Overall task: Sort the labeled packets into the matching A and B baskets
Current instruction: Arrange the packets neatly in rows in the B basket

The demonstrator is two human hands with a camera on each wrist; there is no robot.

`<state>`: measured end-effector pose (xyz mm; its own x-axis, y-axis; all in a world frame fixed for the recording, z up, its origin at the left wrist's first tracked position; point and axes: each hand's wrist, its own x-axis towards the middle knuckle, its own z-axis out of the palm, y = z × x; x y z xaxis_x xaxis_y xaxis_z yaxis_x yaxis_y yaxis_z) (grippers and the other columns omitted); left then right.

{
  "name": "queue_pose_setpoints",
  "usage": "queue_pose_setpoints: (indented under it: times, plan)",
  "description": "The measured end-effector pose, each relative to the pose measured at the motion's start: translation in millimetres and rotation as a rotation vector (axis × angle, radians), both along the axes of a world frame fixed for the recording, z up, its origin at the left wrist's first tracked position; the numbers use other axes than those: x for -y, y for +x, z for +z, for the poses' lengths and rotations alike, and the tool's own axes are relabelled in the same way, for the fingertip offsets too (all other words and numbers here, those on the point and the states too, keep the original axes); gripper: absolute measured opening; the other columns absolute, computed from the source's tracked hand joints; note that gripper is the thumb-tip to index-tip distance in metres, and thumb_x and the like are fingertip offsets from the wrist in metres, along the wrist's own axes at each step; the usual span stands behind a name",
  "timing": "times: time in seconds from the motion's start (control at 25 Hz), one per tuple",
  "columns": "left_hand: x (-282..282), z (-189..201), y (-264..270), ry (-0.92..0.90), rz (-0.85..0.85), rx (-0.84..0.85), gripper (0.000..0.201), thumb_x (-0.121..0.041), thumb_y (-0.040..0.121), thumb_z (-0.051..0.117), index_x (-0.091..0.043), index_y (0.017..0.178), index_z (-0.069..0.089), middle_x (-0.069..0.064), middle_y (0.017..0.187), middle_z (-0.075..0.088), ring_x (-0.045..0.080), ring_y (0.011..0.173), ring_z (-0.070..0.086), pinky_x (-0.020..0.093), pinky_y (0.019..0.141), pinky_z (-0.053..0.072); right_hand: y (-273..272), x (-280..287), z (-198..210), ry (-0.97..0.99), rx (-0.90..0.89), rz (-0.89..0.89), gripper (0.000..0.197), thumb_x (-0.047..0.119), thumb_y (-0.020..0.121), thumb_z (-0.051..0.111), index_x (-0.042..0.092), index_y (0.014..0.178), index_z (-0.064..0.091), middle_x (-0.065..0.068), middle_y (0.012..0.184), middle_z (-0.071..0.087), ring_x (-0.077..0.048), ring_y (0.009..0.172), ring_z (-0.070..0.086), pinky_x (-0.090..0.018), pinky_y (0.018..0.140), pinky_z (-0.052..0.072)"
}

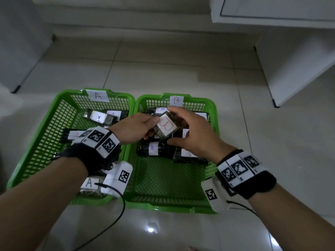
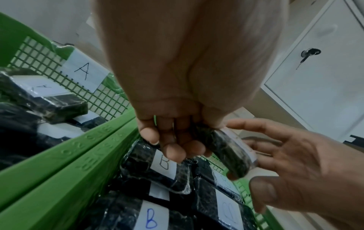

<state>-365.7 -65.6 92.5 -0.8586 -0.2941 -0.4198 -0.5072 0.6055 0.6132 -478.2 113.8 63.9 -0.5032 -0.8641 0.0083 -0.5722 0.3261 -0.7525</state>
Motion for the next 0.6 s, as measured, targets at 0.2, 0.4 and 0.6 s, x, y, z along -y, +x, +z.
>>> queue_pose_setpoints:
  times: [0.2,0.4,0.6]
  plan:
    - [4,-2,2,0.172,0.043,-0.020,0.044,-0.044,0.102,0.043,-0.010,0.093,0.069,0.005,0.081,0.074,0.022,0.074,0.069,0.035,0.075,0.055,3,5,-6,-0.037,-0.038,0.005,0.072,0.031,0.068,0.092,0.021,0.132,0.061,0.006,0.122,0.058,-0.008,0.107,0.057,-0.029,0.094,0.050]
    - [-3,-14,4,0.514,0.258,-0.028,0.030,-0.021,0.096,0.063,0.006,0.108,0.064,0.017,0.092,0.075,0.024,0.077,0.071,0.030,0.074,0.060,13,-1,-25,-0.120,0.024,-0.093,0.078,0.030,0.069,0.090,0.018,0.139,0.057,0.003,0.130,0.064,-0.009,0.116,0.060,-0.032,0.097,0.053]
    - [-18,-13,-2,0.588,0.273,-0.034,0.027,-0.024,0.093,0.066,-0.005,0.112,0.062,0.015,0.097,0.075,0.025,0.083,0.074,0.033,0.074,0.060,-1,-9,-22,-0.124,0.084,-0.089,0.069,0.017,0.066,0.094,0.020,0.129,0.067,0.008,0.119,0.067,-0.002,0.106,0.064,-0.025,0.090,0.055]
